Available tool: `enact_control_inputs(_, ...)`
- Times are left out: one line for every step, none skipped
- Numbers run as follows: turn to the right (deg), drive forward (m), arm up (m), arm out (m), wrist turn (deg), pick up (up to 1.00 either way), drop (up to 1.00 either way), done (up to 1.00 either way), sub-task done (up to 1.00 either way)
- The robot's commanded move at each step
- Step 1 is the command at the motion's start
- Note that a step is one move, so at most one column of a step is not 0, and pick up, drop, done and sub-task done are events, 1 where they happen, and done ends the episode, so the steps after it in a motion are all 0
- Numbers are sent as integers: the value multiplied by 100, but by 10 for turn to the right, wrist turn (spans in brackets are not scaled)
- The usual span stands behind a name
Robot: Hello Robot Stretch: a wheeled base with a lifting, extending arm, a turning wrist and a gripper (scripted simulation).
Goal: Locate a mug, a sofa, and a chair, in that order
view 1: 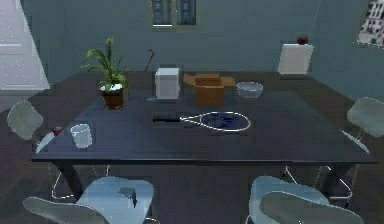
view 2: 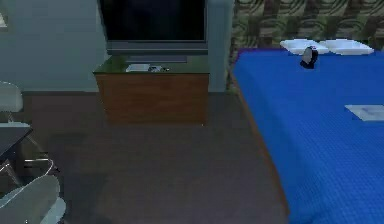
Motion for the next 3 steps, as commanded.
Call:
enact_control_inputs(-300,0,0,0,0,0,0,0,0)
enact_control_inputs(0,0,0,0,0,0,0,0,100)
enact_control_inputs(-450,0,0,0,0,0,0,0,0)
